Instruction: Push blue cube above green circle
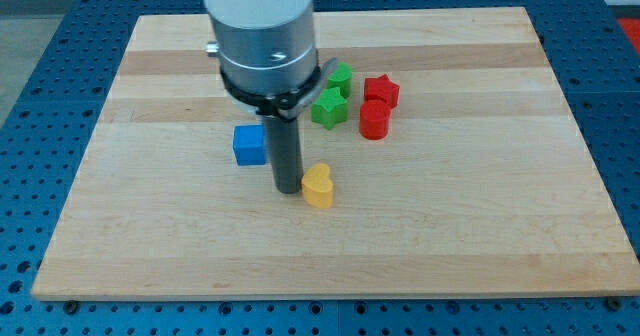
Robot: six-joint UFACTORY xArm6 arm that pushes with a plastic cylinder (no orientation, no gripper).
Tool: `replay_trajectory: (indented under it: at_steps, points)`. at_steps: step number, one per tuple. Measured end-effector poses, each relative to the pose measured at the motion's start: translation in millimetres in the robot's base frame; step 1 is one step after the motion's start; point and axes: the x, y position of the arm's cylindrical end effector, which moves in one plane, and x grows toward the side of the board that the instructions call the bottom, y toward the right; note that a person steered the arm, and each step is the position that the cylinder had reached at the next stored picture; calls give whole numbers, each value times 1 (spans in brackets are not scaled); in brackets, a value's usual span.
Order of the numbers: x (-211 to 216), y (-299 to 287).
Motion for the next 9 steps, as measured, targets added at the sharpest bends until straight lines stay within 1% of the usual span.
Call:
replay_trajectory:
  at_steps: [2, 4, 7, 9]
  points:
    - [1, 57]
    - [36, 83]
    - [37, 160]
    - [22, 168]
